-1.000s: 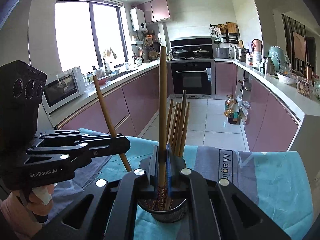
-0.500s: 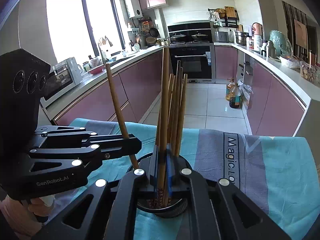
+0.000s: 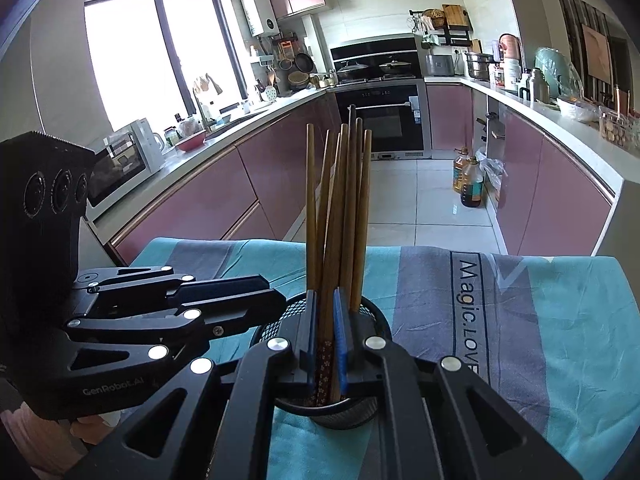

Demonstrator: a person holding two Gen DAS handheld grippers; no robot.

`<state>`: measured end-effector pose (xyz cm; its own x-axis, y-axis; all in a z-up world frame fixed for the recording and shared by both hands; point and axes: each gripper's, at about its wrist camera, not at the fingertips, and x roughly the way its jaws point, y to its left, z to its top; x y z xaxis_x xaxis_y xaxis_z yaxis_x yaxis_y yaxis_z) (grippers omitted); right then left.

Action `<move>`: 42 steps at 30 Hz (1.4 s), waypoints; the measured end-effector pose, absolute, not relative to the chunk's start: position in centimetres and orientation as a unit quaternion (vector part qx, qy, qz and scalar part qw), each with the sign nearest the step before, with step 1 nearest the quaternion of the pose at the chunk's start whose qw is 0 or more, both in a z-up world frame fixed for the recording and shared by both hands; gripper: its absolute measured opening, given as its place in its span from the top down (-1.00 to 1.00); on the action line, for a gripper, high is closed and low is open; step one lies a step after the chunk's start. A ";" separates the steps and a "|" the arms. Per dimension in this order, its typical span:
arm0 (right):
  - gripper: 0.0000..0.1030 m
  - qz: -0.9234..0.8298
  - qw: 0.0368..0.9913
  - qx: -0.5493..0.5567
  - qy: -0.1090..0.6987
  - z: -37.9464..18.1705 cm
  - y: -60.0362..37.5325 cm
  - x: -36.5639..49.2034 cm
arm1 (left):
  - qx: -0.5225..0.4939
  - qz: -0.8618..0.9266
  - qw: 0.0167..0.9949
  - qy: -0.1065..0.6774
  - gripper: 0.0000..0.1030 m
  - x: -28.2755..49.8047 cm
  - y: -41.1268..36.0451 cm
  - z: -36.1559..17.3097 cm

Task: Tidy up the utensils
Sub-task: 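Open the right tool to release the chopstick and withdraw, then move the open right tool over the last two chopsticks on the cloth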

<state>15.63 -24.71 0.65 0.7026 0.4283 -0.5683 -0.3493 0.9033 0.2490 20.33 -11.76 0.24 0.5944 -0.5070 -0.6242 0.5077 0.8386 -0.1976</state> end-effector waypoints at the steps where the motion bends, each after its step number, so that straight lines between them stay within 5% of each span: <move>1: 0.71 0.213 0.921 0.061 0.320 0.6 -24.7 15.3 | -0.001 -0.282 0.896 0.343 0.42 19.8 -11.4 0.3; 11: 0.03 0.250 0.923 0.059 0.285 0.8 -24.3 9.9 | -0.015 -0.197 0.940 0.278 -0.80 13.8 -5.0 0.2; 18: -0.31 0.262 0.906 0.036 0.330 -3.1 -21.7 7.9 | -0.007 -0.115 0.946 0.303 -0.89 11.4 -1.0 -3.1; 27: -0.33 0.259 0.880 0.017 0.398 -8.1 -17.8 7.3 | 0.000 -0.084 0.937 0.339 -0.89 9.6 0.7 -6.7; 42: 0.04 0.238 0.876 -0.002 0.419 -9.4 -16.1 7.5 | -0.004 -0.079 0.931 0.357 -0.89 9.2 0.9 -8.1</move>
<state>7.53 -16.10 -9.44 0.5360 0.4159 -0.7347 -0.4189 0.8866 0.1962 9.18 0.86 -8.08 0.7331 -0.1495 -0.6634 0.1445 0.9875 -0.0628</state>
